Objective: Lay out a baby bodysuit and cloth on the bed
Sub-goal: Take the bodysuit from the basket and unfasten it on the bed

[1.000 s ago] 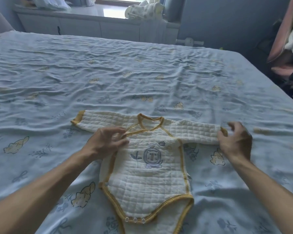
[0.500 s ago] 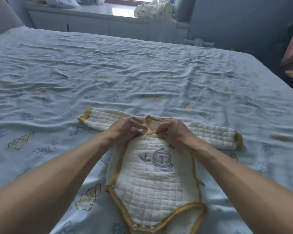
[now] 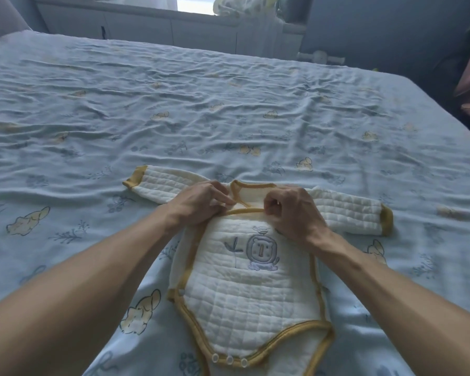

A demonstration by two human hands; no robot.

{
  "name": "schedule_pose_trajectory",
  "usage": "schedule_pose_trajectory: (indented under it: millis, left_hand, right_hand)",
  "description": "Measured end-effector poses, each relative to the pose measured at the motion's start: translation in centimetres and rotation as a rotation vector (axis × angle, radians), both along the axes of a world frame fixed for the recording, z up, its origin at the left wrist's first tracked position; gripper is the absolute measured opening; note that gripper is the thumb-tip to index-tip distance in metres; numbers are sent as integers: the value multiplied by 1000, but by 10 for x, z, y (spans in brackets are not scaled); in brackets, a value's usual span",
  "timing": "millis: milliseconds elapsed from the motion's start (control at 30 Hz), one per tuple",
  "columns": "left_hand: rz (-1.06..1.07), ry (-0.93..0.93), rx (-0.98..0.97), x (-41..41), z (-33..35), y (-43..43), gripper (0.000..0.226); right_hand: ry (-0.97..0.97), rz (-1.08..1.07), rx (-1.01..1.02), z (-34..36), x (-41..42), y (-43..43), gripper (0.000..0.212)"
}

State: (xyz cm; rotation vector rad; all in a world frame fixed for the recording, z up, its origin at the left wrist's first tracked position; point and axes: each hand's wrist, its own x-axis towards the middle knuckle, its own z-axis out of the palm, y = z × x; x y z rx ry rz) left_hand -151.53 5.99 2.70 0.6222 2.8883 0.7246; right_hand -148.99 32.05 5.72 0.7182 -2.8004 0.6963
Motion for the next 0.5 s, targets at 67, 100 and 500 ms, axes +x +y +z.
schedule_pose_trajectory:
  millis: [67, 100, 500]
  left_hand:
    - [1, -10, 4, -1, 0, -1, 28]
    - [0, -18, 7, -1, 2, 0, 28]
    - [100, -19, 374, 80, 14, -25, 44]
  right_hand:
    - [-1, 14, -5, 0, 12, 10, 26]
    - [-5, 17, 1, 1, 18, 11, 27]
    - [-242, 79, 82, 18, 13, -90, 23]
